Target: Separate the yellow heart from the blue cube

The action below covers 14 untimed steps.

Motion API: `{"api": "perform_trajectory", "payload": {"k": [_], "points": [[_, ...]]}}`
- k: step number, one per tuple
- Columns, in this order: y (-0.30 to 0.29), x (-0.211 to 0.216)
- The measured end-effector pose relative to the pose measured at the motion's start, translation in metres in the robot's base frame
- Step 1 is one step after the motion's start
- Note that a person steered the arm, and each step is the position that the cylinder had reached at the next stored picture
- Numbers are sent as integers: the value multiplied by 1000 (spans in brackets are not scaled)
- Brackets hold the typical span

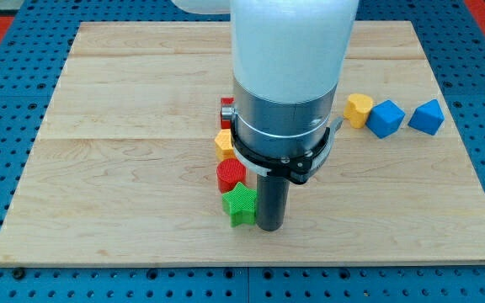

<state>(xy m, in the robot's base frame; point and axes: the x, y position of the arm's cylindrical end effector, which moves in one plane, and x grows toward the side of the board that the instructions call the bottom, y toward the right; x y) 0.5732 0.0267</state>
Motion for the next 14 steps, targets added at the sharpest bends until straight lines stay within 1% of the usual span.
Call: {"api": "perform_trajectory", "payload": {"k": [1,2,3,4,5,6,7,8,9,10,11,12,13,14], "points": [[0,0],[40,-6],[96,-78],[110,-68],[193,-29],[263,-49],[271,-68],[272,-137],[272,-159],[272,-192],[269,-185],[233,-159],[183,-130],[149,-128]]}}
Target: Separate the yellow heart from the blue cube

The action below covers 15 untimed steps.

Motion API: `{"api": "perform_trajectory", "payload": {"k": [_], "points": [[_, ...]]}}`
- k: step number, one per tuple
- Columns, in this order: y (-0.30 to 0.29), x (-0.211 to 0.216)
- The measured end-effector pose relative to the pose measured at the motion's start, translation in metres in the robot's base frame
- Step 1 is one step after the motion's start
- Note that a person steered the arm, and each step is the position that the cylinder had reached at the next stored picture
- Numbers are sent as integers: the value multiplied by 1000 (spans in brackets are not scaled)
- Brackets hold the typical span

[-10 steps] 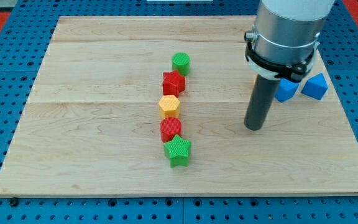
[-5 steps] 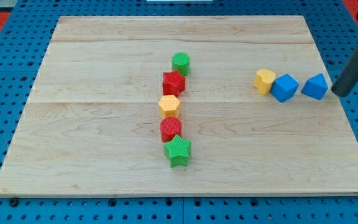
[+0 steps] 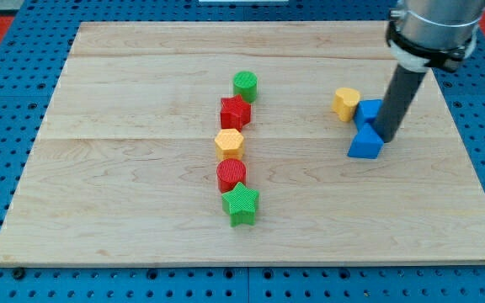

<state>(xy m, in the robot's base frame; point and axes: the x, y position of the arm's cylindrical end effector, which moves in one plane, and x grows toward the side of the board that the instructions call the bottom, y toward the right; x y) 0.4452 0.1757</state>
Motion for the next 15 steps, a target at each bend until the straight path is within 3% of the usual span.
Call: {"api": "perform_trajectory", "payload": {"k": [1,2,3,4,7,9,10,12,15], "points": [[-7,0],[22,-5],[9,-57],[-10,-61],[-81,-56],[-58,-18],[-53,-23],[-76,-107],[-118,-108]]}}
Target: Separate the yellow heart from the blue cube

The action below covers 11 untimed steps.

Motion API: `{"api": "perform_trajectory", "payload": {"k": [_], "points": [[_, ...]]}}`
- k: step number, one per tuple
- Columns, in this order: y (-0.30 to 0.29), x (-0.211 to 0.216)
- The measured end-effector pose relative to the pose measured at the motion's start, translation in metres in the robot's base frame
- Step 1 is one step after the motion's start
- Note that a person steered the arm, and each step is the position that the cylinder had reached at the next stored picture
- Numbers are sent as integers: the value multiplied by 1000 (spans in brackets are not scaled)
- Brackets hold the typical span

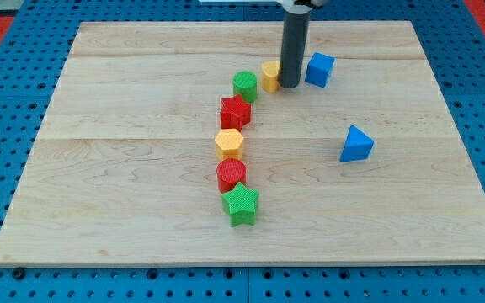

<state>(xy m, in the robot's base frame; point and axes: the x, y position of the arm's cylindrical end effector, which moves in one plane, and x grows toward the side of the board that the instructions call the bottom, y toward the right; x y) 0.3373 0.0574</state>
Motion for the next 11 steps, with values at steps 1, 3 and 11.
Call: {"api": "perform_trajectory", "payload": {"k": [1,3,11], "points": [[-13,-1],[-20,-4],[-26,-27]]}}
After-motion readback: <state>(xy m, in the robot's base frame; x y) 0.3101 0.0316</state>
